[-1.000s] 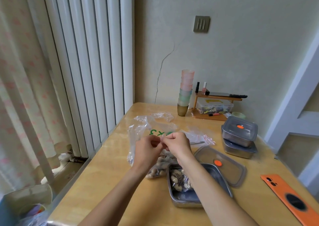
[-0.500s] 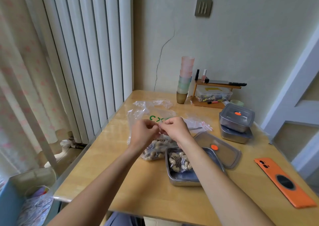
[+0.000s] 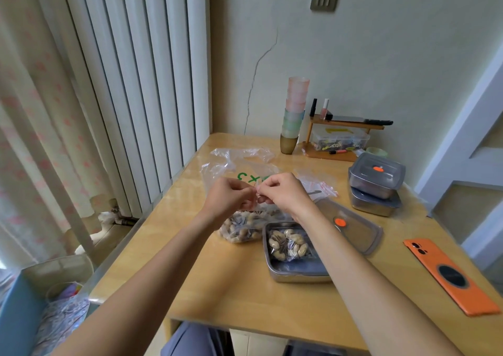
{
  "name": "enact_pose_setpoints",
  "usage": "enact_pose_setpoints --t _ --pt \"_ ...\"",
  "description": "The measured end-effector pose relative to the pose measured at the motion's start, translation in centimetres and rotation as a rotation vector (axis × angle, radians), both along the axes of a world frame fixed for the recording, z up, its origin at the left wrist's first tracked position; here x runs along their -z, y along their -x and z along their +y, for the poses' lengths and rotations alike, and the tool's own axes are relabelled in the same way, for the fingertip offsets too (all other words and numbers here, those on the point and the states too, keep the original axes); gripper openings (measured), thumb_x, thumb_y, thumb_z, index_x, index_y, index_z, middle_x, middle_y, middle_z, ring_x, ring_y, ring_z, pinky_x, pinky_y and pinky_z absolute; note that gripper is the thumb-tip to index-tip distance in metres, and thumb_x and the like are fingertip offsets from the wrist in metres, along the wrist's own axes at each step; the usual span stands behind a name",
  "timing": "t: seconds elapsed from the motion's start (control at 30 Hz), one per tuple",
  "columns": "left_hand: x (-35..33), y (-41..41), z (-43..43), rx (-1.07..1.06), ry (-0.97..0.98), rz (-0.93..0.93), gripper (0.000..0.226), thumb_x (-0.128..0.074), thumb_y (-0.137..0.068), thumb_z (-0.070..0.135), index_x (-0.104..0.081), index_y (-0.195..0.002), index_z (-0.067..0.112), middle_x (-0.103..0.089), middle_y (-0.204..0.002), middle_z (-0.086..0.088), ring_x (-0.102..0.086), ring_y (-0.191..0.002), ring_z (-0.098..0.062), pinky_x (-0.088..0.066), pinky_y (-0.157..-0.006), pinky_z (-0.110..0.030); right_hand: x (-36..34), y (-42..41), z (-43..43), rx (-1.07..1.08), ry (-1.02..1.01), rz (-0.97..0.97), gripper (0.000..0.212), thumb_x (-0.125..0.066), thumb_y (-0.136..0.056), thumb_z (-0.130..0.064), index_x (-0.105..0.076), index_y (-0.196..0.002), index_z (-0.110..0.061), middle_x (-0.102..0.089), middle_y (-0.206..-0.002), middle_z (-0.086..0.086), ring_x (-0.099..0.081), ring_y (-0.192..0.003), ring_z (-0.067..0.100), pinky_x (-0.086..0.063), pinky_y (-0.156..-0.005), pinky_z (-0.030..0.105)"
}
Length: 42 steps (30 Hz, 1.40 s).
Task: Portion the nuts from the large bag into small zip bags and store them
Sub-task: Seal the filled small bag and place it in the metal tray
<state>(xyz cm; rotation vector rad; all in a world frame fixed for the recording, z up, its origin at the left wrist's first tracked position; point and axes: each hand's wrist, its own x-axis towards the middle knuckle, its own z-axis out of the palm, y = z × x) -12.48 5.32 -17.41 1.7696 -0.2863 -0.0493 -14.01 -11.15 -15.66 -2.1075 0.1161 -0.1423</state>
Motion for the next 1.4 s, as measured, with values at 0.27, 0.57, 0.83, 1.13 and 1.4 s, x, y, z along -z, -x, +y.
enact_pose_setpoints --t 0.27,0.57,0.83,1.13,1.4 --pt "0.1 -0.1 -0.2 -0.048 -0.089 -0.079 0.009 -0.077 -0.085 0.01 -0.082 -0.078 0.01 -0.075 -0.068 -0.011 -0.071 -0.064 -0.022 -0.065 -0.075 -0.046 0.2 0.0 -0.5 -0.041 -0.054 0.048 0.022 -0.08 -0.091 -0.029 -0.082 -0.081 -0.01 -0.079 -0.079 0.008 -0.077 -0.08 0.024 -0.062 -0.091 0.046" --pt "-0.2 0.2 -0.6 -0.072 -0.146 -0.103 0.017 -0.07 -0.084 0.003 -0.08 -0.071 0.006 -0.075 -0.065 -0.009 -0.076 -0.068 -0.028 -0.065 -0.072 -0.047 -0.5 0.5 -0.1 -0.009 0.191 -0.033 0.024 -0.073 -0.094 -0.029 -0.076 -0.08 -0.01 -0.077 -0.071 -0.002 -0.072 -0.069 0.001 -0.054 -0.07 0.021" --pt "0.4 -0.1 -0.5 -0.15 -0.214 -0.138 0.017 -0.068 -0.085 0.003 -0.078 -0.073 0.008 -0.074 -0.063 -0.005 -0.075 -0.061 -0.019 -0.065 -0.067 -0.045 -1.0 1.0 0.2 -0.028 0.221 -0.057 0.011 -0.068 -0.083 -0.001 -0.058 -0.079 0.0 -0.076 -0.073 0.017 -0.076 -0.061 0.015 -0.063 -0.07 0.043" --pt "-0.7 -0.1 -0.7 -0.214 -0.468 -0.355 0.011 -0.064 -0.083 0.007 -0.07 -0.074 0.01 -0.068 -0.062 0.001 -0.067 -0.057 -0.014 -0.06 -0.058 -0.038 -0.5 1.0 0.2 -0.074 0.414 -0.205 0.014 -0.059 -0.094 -0.005 -0.049 -0.095 -0.014 -0.066 -0.077 0.005 -0.074 -0.069 0.02 -0.058 -0.061 0.039" --pt "-0.9 -0.1 -1.2 -0.222 -0.681 -0.436 0.014 -0.059 -0.078 -0.002 -0.067 -0.077 0.009 -0.067 -0.073 -0.006 -0.062 -0.068 -0.025 -0.053 -0.057 -0.037 -0.2 1.5 0.5 -0.13 0.762 -0.33 0.025 -0.057 -0.095 -0.003 -0.04 -0.1 -0.019 -0.056 -0.093 0.0 -0.056 -0.075 0.023 -0.041 -0.063 0.032"
